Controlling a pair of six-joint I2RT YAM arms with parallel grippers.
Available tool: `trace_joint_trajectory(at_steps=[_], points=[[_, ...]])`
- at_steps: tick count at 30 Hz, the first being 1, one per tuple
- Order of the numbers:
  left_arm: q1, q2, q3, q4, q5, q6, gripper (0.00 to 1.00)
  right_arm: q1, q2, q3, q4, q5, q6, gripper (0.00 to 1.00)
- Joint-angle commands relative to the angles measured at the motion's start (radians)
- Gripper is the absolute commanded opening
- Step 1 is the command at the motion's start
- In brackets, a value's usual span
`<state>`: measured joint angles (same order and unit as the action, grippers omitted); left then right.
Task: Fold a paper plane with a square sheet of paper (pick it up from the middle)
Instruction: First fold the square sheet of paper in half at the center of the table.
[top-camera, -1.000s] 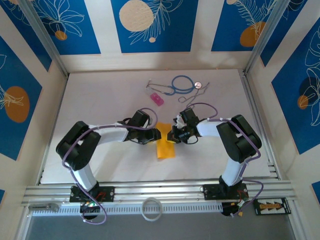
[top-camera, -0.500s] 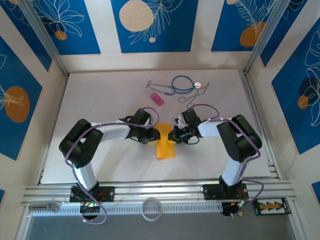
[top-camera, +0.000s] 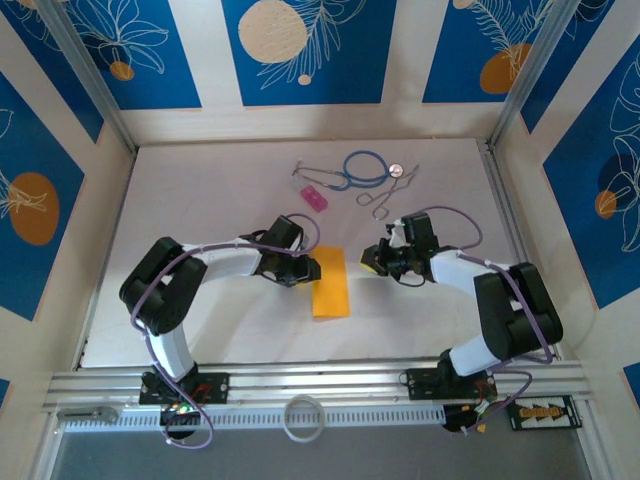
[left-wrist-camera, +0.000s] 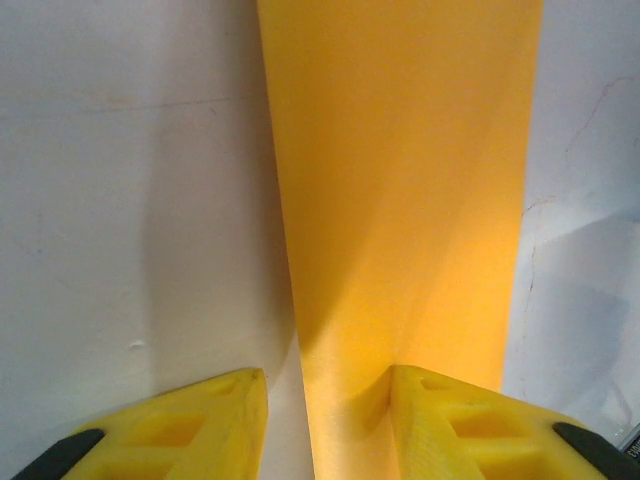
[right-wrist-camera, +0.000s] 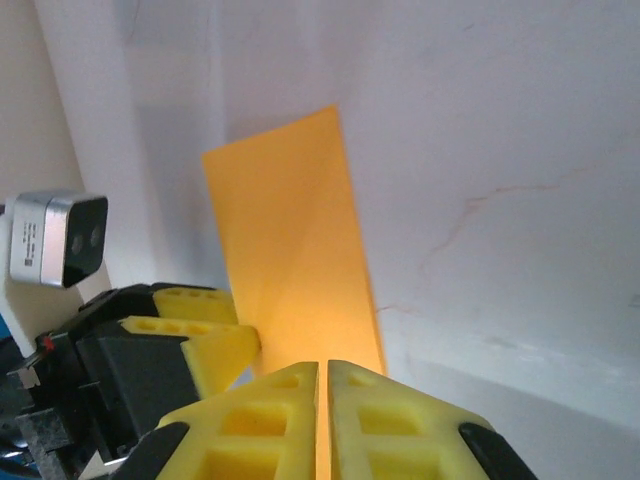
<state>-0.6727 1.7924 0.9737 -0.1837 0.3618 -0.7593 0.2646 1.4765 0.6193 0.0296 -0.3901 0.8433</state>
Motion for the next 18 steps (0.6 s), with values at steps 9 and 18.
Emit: trace_joint_trajectory(at_steps=[9, 18], points=[[-0.016, 0.053, 0.043, -0.098, -0.051, 0.037, 0.38, -0.003, -0.077, -0.036, -0.066, 0.032, 0.021, 0.12], [-0.015, 0.057, 0.038, -0.108, -0.086, 0.020, 0.37, 0.006, -0.068, -0.035, -0.047, 0.014, 0.039, 0.12]])
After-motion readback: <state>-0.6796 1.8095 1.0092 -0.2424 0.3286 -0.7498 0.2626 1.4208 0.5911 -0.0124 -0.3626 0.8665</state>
